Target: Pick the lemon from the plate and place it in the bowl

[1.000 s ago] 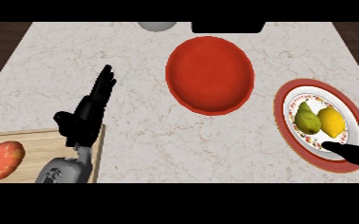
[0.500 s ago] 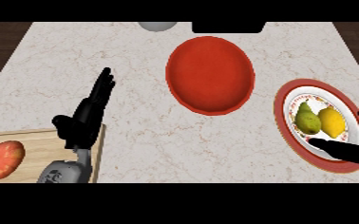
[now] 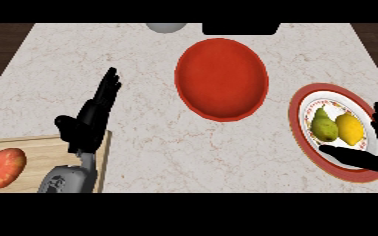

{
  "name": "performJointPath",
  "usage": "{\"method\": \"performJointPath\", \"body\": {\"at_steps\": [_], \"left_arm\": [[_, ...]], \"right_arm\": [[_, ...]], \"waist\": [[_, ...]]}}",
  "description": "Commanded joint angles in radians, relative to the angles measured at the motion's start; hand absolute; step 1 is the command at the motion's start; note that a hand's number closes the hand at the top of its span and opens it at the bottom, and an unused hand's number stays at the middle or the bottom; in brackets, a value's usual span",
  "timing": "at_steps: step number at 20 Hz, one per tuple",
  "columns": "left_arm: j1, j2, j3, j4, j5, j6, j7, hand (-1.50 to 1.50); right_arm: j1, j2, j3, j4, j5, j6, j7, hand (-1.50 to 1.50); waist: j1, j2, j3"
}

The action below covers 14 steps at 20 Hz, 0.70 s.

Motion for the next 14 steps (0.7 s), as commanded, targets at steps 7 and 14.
{"method": "performJointPath", "body": {"at_steps": [7,14], "left_arm": [[-0.011,-0.004,0.044,0.068,-0.011,-0.039,-0.072,0.0],[0.021,-0.016,0.035,0.011,-0.016,-0.035,-0.042,0.0]], "right_arm": [[-0.113,-0.054,0.01,0.291,0.099,-0.023,-0.103,-1.5],[-0.055,-0.059,0.107,0.267,0.169,0.022,-0.216,1.5]], "waist": [[0.001,0.001,0.0],[0.004,0.0,0.0]]}}
